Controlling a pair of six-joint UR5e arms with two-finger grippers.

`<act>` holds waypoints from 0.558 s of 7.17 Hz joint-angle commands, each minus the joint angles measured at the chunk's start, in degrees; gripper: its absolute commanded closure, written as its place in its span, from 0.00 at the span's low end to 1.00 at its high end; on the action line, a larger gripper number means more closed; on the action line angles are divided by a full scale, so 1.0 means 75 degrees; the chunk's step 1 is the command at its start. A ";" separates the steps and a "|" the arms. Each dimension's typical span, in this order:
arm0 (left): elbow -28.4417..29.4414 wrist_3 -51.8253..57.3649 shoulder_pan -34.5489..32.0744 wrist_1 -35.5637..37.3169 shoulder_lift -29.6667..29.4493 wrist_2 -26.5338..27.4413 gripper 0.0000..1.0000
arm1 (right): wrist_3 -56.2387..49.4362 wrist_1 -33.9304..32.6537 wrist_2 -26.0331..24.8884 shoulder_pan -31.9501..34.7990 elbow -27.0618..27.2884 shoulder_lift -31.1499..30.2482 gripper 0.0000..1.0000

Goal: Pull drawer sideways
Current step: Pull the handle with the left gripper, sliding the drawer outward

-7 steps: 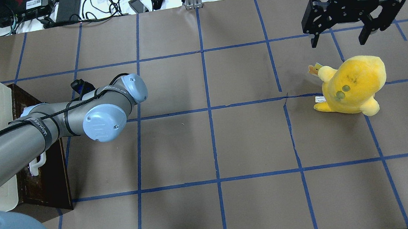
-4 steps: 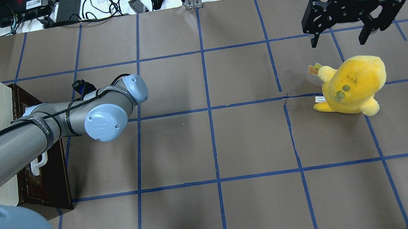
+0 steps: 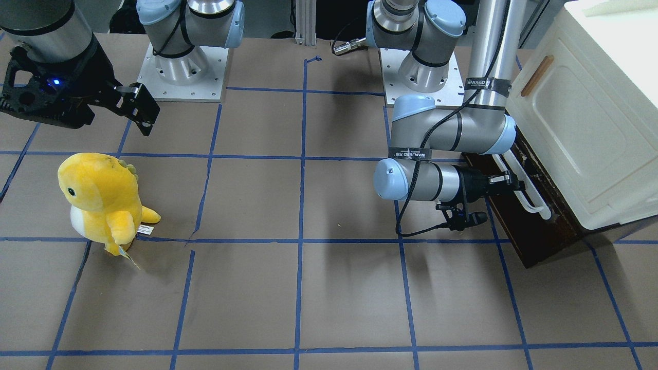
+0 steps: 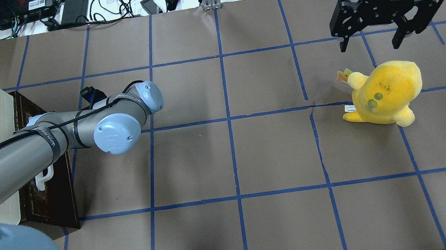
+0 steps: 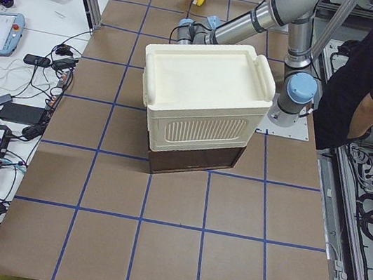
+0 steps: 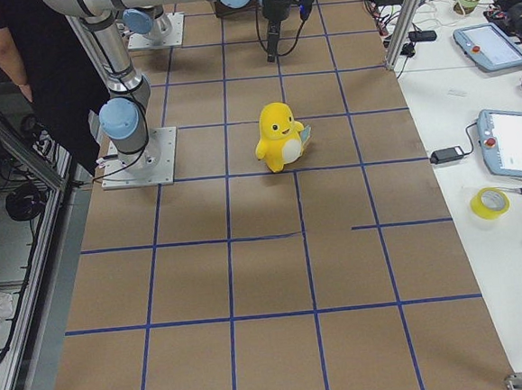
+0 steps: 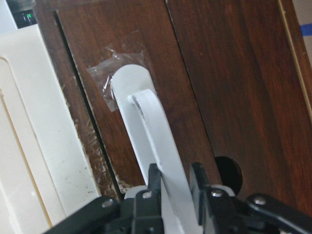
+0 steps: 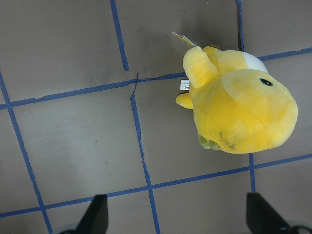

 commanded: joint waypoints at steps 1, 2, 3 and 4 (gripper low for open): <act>0.0031 0.0054 -0.0020 0.0002 0.0013 0.0003 0.89 | 0.0000 0.0000 0.0000 0.0000 0.0000 0.0000 0.00; 0.0032 0.0042 -0.0124 0.0014 0.0012 0.0015 0.89 | 0.0000 0.0000 0.0000 0.0000 0.0000 0.0000 0.00; 0.0043 0.0042 -0.0206 0.0014 -0.0011 0.0015 0.90 | 0.0000 0.0000 0.0000 -0.0011 0.0000 0.0000 0.00; 0.0090 0.0042 -0.0207 0.0014 -0.0034 0.0003 0.90 | 0.0000 0.0000 0.0000 0.0000 0.0000 0.0000 0.00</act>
